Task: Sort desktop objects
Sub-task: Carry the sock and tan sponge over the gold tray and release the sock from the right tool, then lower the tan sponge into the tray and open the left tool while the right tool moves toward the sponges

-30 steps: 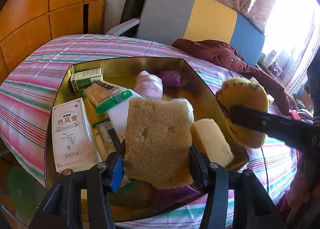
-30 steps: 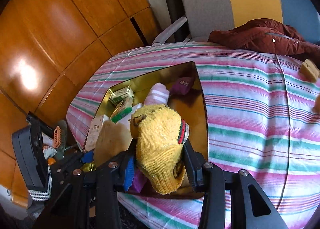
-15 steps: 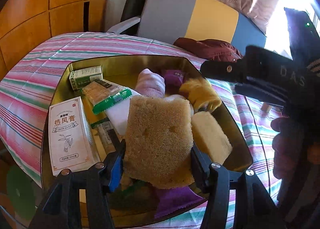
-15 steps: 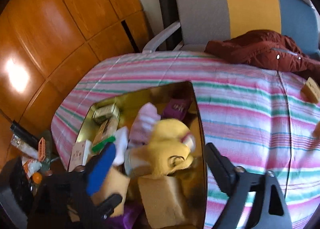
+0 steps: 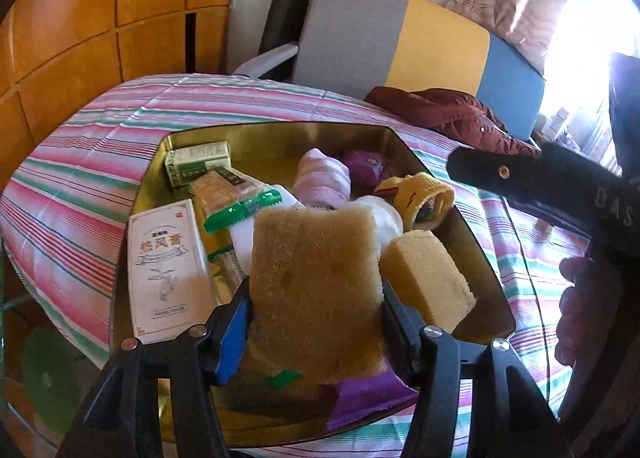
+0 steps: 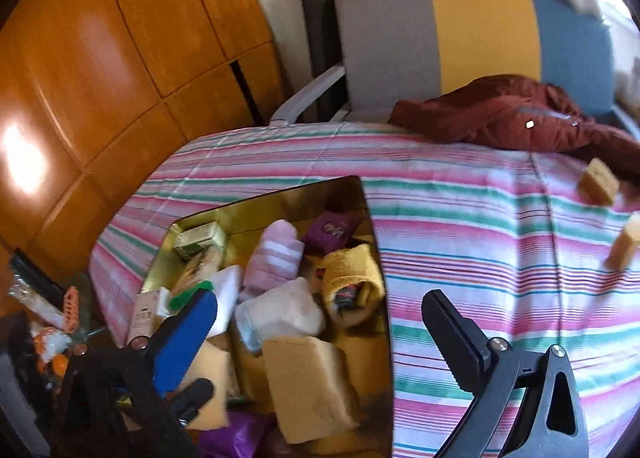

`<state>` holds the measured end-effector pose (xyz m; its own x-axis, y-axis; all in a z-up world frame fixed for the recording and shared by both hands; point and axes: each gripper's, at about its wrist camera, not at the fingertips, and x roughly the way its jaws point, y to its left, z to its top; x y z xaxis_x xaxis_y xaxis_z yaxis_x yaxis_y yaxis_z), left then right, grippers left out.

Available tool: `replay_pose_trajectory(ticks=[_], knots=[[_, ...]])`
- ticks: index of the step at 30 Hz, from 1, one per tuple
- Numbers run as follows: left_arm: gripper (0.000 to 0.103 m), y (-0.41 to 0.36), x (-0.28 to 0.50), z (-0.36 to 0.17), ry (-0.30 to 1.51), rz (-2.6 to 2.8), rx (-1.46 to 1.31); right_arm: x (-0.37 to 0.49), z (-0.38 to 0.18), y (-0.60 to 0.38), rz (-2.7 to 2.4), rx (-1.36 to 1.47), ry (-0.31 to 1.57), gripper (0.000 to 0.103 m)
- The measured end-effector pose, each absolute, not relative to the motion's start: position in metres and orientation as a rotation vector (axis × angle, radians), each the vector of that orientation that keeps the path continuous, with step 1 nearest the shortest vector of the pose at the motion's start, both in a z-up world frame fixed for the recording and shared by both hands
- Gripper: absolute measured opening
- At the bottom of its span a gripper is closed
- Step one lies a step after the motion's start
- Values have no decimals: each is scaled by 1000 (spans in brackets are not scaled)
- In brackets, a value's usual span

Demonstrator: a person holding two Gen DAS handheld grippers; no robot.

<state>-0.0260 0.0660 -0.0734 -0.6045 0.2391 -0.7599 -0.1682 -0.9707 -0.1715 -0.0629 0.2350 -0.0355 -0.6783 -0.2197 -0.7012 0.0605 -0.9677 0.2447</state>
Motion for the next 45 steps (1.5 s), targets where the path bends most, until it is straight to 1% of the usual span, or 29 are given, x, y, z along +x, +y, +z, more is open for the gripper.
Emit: replay_pose_trajectory(ticks=[3, 10, 16, 20, 23, 27, 34, 45], knots=[[59, 63, -22, -68, -102, 2677, -1234, -59, -37, 239, -2719, 1188, -331, 103], [59, 59, -16, -62, -94, 2706, -1221, -45, -38, 240, -2749, 1183, -283, 103], [59, 60, -9, -56, -74, 2722, -1198, -31, -37, 237, -2810, 1170, -157, 102], [59, 57, -7, -54, -109, 2702, -1191, -25, -40, 238, -2830, 1184, -117, 100], [59, 56, -5, -54, -109, 2709, -1192, -20, -43, 244, -2818, 1187, -156, 99], [59, 57, -3, -53, -57, 2749, -1195, -14, -44, 250, -2825, 1194, -168, 98], [59, 59, 1, -46, -60, 2749, -1160, -6, -49, 266, -2834, 1228, -207, 98], [59, 84, 3, -31, -13, 2684, -1099, 1, -52, 295, -2865, 1266, -248, 98]])
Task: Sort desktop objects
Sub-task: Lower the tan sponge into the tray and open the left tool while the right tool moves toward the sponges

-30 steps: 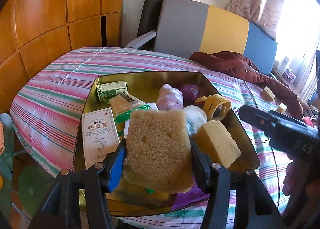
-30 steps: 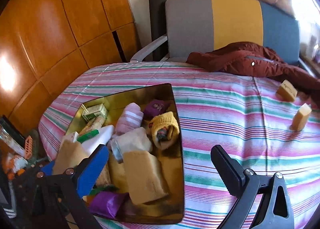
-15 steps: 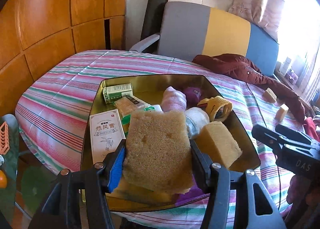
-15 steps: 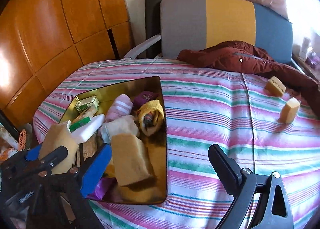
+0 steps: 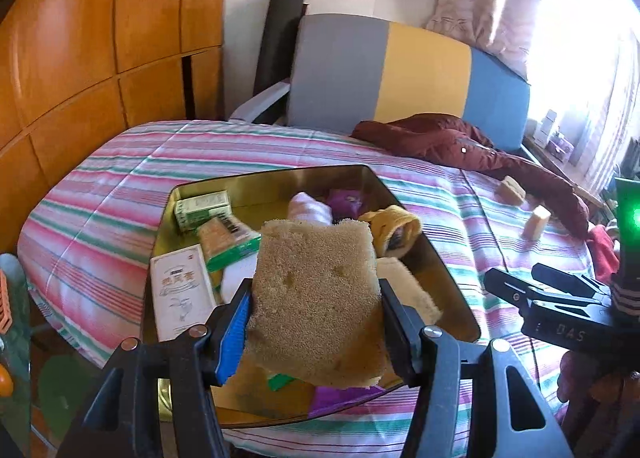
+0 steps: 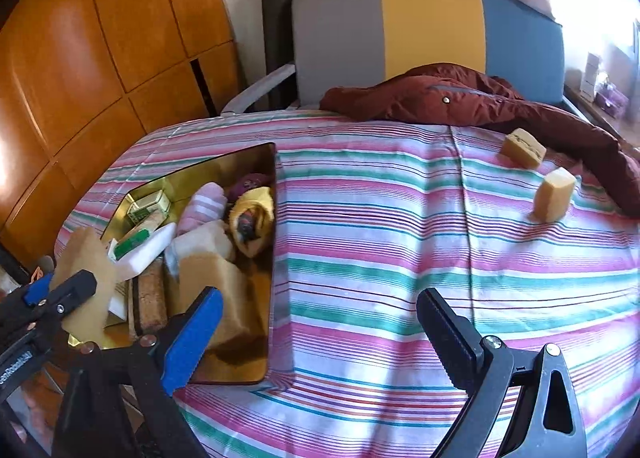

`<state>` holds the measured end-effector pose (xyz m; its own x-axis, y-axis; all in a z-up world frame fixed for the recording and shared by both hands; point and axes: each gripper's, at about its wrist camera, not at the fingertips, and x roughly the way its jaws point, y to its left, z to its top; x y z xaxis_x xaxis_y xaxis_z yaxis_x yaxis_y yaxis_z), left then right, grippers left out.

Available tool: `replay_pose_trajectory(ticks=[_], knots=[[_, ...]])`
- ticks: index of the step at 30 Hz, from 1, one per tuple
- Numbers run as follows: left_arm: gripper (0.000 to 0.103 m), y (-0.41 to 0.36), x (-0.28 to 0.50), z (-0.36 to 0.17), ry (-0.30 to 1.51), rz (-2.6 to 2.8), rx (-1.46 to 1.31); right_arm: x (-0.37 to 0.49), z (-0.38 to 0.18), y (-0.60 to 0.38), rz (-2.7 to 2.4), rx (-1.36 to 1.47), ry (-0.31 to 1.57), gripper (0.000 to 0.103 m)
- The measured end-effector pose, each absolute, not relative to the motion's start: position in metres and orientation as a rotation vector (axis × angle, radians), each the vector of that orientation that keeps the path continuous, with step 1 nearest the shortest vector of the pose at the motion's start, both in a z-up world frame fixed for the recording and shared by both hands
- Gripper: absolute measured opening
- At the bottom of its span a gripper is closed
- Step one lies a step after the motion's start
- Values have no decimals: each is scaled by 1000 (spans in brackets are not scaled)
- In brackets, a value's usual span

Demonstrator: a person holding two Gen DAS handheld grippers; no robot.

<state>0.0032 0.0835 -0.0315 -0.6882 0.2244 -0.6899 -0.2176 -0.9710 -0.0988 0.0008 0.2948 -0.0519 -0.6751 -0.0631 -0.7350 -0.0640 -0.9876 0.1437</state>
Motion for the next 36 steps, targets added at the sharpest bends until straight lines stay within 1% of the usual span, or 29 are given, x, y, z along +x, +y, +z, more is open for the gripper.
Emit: replay_pose_trajectory(ticks=[6, 12, 15, 25, 36], knots=[[59, 104, 2, -29, 13, 2619, -1086, 4, -53, 316, 2827, -1268, 279, 98], [59, 129, 4, -26, 73, 2557, -1053, 6, -56, 351, 2760, -1276, 404, 98], [59, 141, 5, -26, 88, 2523, -1048, 9, -54, 368, 2733, -1264, 424, 98], [59, 166, 7, -27, 128, 2442, -1049, 8, -51, 418, 2665, -1260, 441, 98], [59, 179, 2, -34, 153, 2426, -1085, -3, -45, 472, 2592, -1245, 386, 98]])
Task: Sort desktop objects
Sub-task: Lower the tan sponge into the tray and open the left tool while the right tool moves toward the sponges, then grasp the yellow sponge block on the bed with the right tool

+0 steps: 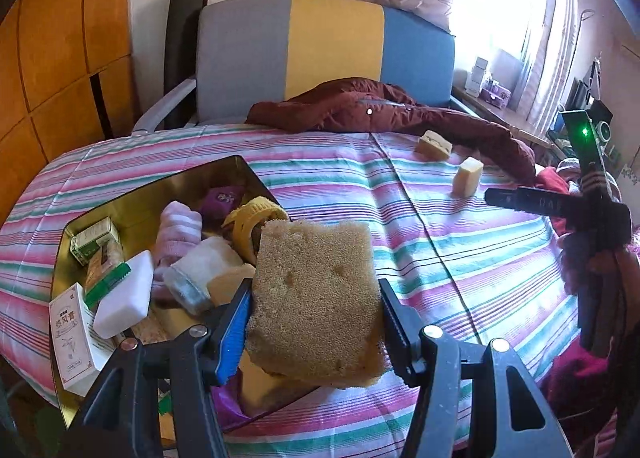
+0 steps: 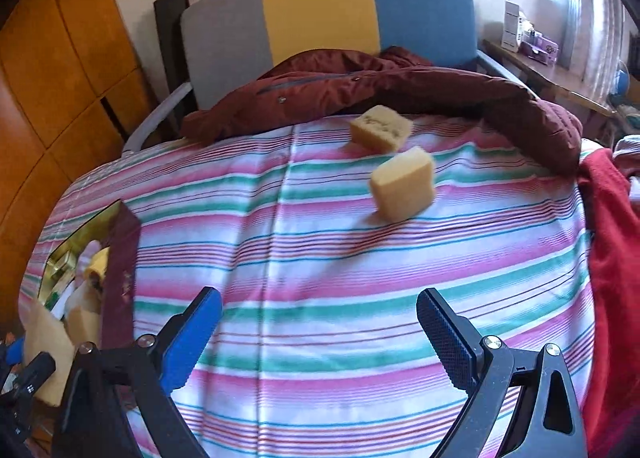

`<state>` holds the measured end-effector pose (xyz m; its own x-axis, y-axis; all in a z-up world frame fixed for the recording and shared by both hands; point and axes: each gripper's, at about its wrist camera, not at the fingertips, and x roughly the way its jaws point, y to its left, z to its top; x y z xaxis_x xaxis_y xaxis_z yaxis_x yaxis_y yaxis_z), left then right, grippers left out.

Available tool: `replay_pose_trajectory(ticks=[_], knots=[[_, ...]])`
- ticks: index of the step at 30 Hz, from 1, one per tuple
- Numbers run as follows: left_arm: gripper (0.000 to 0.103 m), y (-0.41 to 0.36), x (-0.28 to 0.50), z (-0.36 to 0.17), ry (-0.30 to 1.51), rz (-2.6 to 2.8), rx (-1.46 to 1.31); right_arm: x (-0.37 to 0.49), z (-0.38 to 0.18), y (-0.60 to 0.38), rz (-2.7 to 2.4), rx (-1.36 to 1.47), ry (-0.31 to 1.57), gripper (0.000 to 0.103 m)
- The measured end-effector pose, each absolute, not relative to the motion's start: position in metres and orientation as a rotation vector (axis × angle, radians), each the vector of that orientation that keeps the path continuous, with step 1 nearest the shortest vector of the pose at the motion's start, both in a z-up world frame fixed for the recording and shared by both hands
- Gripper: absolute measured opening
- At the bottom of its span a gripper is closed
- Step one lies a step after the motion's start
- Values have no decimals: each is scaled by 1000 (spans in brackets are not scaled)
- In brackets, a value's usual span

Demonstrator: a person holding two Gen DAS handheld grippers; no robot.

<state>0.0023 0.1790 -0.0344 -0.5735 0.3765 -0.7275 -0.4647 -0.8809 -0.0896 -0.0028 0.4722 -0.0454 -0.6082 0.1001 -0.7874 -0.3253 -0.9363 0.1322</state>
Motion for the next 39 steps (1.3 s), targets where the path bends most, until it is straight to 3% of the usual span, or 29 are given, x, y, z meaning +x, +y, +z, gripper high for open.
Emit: replay_pose_trajectory(ticks=[9, 10, 12, 14, 22, 39], knots=[[60, 136, -15, -39, 98, 2589, -1130, -10, -56, 489, 2581, -1254, 388, 98], [62, 129, -20, -40, 99, 2616, -1138, -11, -58, 490, 2581, -1257, 390, 98], [78, 114, -32, -39, 71, 2655, -1159, -13, -59, 492, 2585, -1259, 397, 98], [84, 96, -39, -32, -17, 2706, -1130, -16, -61, 495, 2580, -1261, 400, 98], [84, 91, -45, -24, 56, 2766, -1100, -24, -61, 507, 2579, -1255, 382, 99], [82, 175, -41, -27, 120, 2521, -1087, -55, -66, 555, 2632, -1206, 236, 103]])
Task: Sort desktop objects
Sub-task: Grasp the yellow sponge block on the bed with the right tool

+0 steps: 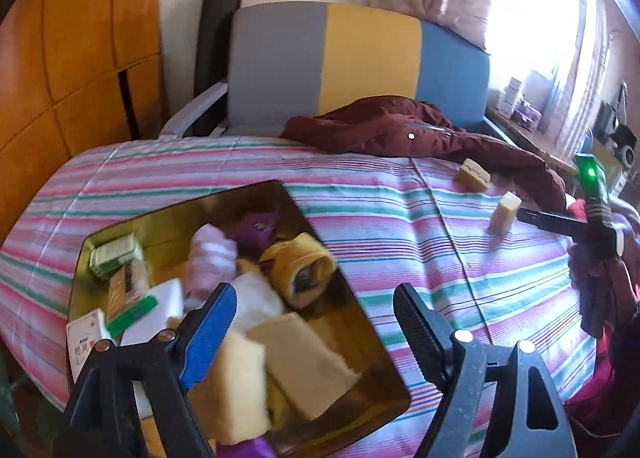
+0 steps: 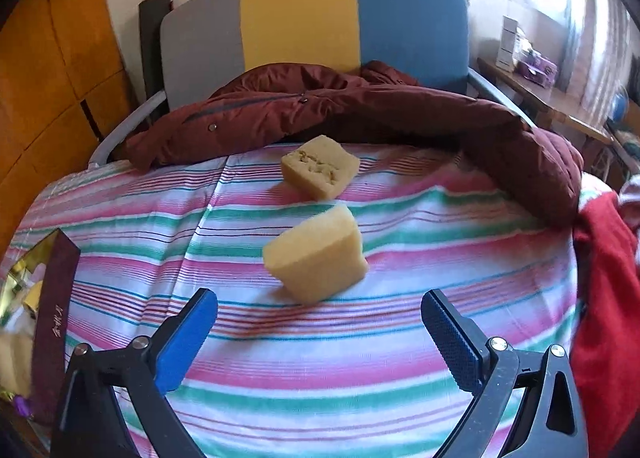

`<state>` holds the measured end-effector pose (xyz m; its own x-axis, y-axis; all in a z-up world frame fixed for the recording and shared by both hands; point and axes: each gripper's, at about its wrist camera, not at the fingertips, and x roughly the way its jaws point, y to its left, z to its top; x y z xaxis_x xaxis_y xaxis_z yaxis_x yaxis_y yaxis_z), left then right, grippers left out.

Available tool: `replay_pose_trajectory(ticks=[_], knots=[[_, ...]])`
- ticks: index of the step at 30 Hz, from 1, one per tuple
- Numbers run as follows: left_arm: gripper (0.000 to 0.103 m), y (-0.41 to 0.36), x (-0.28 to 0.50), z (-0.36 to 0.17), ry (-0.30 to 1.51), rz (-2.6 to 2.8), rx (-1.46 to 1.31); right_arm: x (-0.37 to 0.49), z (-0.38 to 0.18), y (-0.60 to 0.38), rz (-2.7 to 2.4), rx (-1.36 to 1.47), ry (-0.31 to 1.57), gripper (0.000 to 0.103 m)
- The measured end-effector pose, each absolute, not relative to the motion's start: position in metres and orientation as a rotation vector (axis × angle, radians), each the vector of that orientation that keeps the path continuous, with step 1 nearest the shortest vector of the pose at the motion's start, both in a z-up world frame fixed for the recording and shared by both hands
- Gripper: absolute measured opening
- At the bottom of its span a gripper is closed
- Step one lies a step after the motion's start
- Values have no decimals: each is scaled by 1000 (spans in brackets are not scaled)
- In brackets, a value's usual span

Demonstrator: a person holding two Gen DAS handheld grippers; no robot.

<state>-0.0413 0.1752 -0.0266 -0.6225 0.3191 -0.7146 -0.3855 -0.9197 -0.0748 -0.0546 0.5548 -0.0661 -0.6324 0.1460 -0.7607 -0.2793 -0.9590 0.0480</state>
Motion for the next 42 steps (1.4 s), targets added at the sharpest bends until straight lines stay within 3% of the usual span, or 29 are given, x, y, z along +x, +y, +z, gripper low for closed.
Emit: replay_pose_trajectory(ticks=[9, 19, 20, 22, 24, 27, 42], knots=[[82, 215, -51, -27, 121, 2437, -1108, -84, -85, 560, 2623, -1246, 91, 103], [77, 263, -62, -41, 174, 2353, -1149, -100, -100, 566, 2641, -1264, 49, 102], [77, 269, -63, -42, 174, 2335, -1152, -102, -101, 566, 2645, -1267, 49, 101], [77, 276, -65, -41, 171, 2317, -1150, -104, -103, 567, 2645, -1294, 46, 81], [77, 288, -68, -40, 184, 2309, -1139, -106, -105, 568, 2648, -1328, 70, 68], [77, 307, -74, -40, 212, 2306, -1132, -107, -103, 565, 2653, -1338, 54, 64], [77, 386, -88, -44, 393, 2294, -1049, -103, -89, 580, 2606, -1360, 155, 62]])
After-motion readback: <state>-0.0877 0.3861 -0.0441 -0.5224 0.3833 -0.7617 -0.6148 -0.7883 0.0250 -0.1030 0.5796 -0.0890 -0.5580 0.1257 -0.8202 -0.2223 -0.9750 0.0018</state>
